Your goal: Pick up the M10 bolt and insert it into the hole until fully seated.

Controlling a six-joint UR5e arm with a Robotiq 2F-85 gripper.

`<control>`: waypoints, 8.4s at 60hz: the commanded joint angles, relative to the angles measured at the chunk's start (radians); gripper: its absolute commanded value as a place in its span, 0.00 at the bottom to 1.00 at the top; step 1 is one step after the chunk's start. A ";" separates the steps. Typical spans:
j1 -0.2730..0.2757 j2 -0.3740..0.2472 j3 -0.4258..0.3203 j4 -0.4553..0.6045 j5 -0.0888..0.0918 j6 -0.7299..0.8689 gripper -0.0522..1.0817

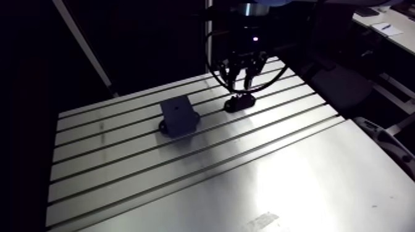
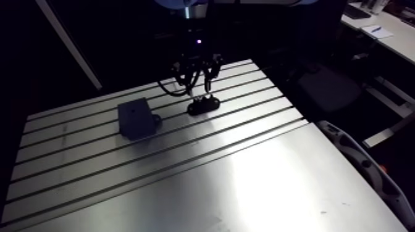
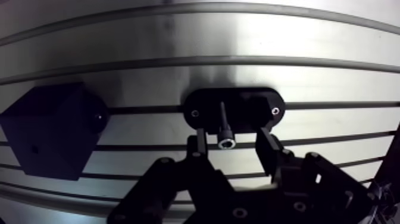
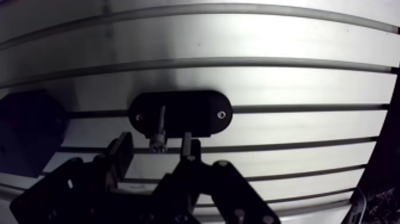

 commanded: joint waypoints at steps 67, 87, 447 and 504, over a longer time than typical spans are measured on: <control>0.003 0.006 0.020 -0.010 -0.004 0.012 0.47; 0.002 0.011 0.019 -0.010 -0.012 0.012 0.48; 0.066 -0.073 -0.396 0.583 -0.019 0.048 0.99; 0.256 0.043 -0.581 0.827 -0.044 0.049 1.00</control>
